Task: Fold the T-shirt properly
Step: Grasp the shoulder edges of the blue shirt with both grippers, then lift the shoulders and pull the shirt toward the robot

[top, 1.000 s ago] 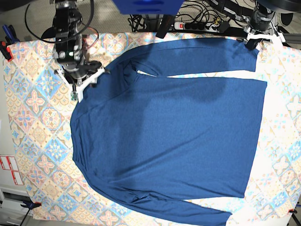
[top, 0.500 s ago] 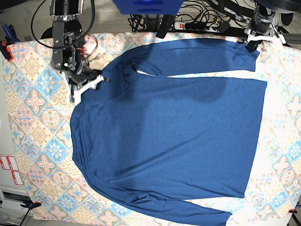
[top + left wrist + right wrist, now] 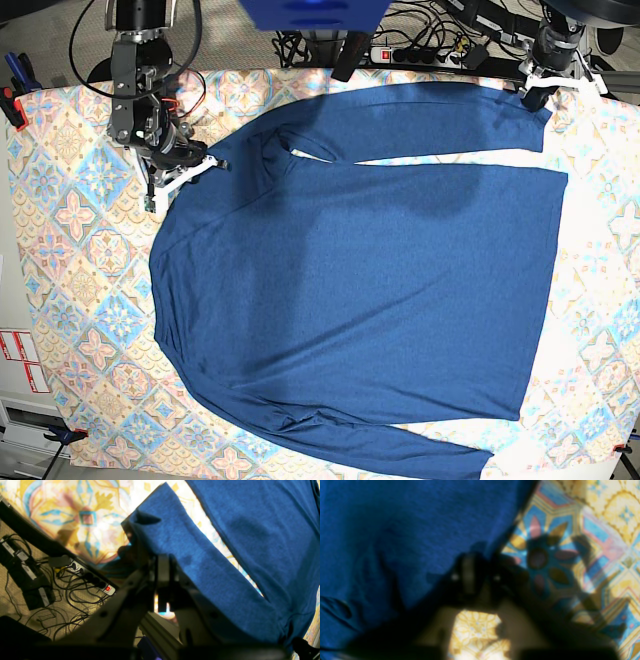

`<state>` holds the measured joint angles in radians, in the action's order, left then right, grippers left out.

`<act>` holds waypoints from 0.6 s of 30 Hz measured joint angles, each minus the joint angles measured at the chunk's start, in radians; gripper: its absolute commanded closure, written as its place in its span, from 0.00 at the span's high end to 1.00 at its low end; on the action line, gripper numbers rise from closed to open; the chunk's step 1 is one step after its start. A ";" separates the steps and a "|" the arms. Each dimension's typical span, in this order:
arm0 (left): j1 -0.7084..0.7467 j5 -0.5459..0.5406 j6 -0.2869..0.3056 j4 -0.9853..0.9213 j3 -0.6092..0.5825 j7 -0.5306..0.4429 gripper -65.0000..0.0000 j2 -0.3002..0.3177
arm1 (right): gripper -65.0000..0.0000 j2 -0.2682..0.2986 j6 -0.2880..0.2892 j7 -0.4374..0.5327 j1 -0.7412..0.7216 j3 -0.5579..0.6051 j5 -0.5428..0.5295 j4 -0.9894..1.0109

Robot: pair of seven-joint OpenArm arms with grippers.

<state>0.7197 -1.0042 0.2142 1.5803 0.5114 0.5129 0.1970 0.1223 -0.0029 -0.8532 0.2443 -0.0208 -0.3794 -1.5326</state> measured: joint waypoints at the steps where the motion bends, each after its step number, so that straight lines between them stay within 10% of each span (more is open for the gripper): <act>1: -0.002 0.000 0.000 0.000 0.000 0.000 0.00 0.000 | 0.00 0.000 0.002 0.000 0.000 0.000 0.000 0.000; 18: -0.104 0.000 0.000 0.124 0.028 0.001 0.00 0.002 | 0.00 -0.002 0.005 -0.024 0.010 -0.099 -0.003 -0.124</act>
<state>0.6159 -1.0039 0.2146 1.7042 0.5392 0.5137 0.1989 0.1204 0.0021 -0.8776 0.2543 -0.1196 -0.3824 -1.6562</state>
